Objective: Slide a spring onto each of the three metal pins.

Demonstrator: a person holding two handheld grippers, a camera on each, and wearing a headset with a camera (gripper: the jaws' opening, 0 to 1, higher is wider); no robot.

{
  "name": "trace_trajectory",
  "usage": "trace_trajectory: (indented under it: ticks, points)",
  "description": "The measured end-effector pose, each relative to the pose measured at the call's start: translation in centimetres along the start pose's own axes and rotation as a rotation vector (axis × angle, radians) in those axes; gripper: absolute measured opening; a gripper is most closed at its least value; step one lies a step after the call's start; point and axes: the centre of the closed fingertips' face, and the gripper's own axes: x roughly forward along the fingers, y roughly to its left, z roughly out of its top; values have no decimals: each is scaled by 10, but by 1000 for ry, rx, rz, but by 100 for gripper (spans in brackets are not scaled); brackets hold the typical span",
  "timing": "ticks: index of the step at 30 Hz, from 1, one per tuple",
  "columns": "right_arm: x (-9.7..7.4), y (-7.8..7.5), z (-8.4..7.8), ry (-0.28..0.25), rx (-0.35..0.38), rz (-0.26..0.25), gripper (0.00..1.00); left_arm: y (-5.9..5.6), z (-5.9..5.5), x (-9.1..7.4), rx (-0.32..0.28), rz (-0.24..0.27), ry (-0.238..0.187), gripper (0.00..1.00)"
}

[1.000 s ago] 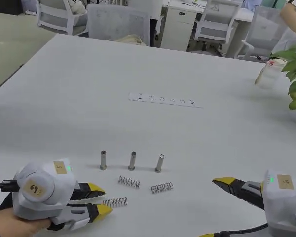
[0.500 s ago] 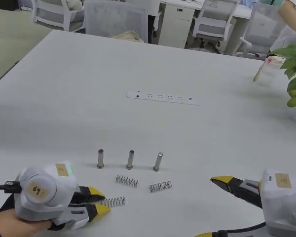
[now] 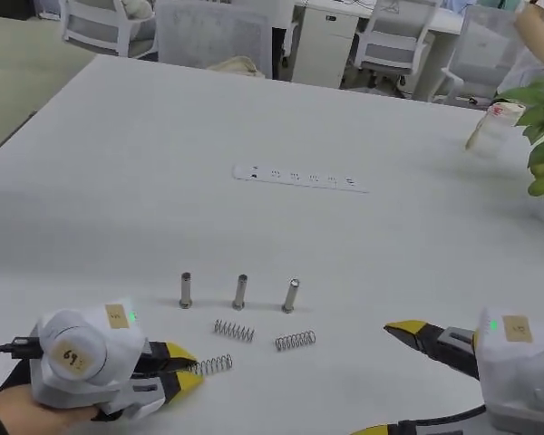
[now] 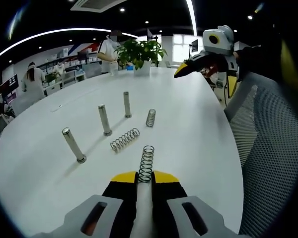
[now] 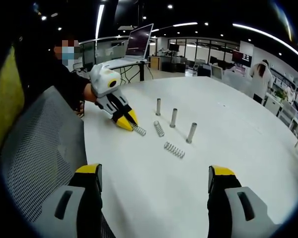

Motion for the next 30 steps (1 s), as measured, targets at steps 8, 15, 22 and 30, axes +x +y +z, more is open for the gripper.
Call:
trace_trajectory:
  ticks: [8, 15, 22, 30]
  points:
    - [1, 1, 3, -4, -8, 2, 87, -4, 3, -2, 24, -12, -13, 2]
    - [2, 2, 9, -6, -18, 11, 85, -5, 9, -8, 22, -11, -31, 2]
    - [8, 2, 20, -13, -46, 25, 83, -10, 15, -13, 34, -20, -41, 2]
    - [18, 5, 34, -25, -74, 62, 77, -17, 35, -22, 66, -35, -76, 2]
